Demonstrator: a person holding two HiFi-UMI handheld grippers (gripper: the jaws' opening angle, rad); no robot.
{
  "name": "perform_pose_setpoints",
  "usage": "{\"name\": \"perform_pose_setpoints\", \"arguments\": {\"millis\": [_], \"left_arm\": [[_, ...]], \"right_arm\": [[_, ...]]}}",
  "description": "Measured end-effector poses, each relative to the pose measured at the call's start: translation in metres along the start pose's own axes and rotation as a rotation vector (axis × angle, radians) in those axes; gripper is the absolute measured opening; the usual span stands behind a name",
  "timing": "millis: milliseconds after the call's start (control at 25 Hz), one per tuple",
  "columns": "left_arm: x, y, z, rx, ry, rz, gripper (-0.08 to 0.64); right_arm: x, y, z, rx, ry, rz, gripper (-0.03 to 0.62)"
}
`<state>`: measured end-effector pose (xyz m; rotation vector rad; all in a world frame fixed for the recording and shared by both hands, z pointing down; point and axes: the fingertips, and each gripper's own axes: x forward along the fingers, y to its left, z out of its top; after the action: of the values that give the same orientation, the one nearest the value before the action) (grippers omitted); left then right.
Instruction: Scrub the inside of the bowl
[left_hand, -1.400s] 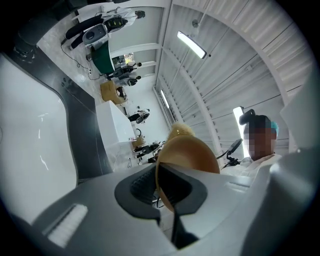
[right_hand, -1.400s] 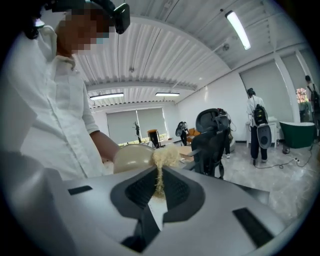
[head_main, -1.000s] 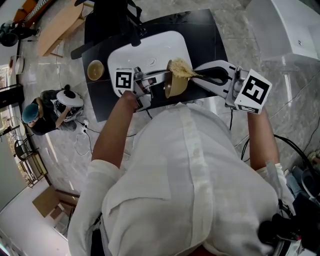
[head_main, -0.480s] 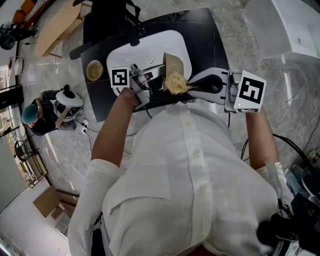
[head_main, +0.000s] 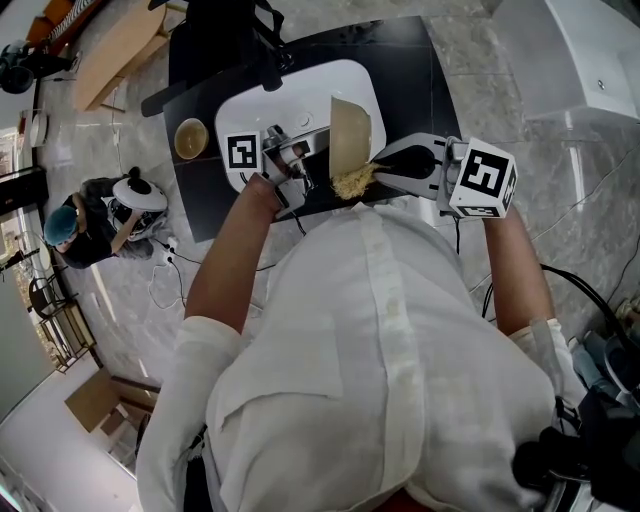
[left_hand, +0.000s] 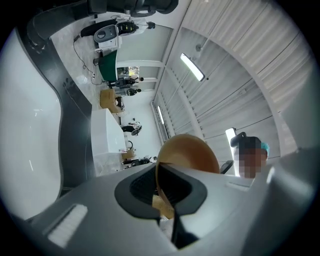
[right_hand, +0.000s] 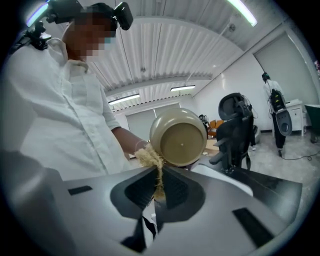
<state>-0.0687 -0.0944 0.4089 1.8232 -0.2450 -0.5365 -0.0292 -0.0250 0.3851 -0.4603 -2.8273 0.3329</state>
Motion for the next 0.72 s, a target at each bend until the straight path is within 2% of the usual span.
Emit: {"name": "perform_pose_setpoints", "arguments": {"millis": [200, 400, 720], "left_arm": [[0.004, -0.005, -0.004, 0.01, 0.041, -0.019, 0.012], [0.009, -0.007, -0.02, 0.035, 0.127, -0.025, 0.012], [0.006, 0.004, -0.025, 0.078, 0.181, 0.044, 0.012]], "right_arm": [[-0.002, -0.015, -0.014, -0.029, 0.095, -0.062, 0.026], [-0.007, -0.04, -0.029, -0.031, 0.175, -0.186, 0.026], [-0.022, -0.06, -0.026, -0.038, 0.203, -0.303, 0.028]]}}
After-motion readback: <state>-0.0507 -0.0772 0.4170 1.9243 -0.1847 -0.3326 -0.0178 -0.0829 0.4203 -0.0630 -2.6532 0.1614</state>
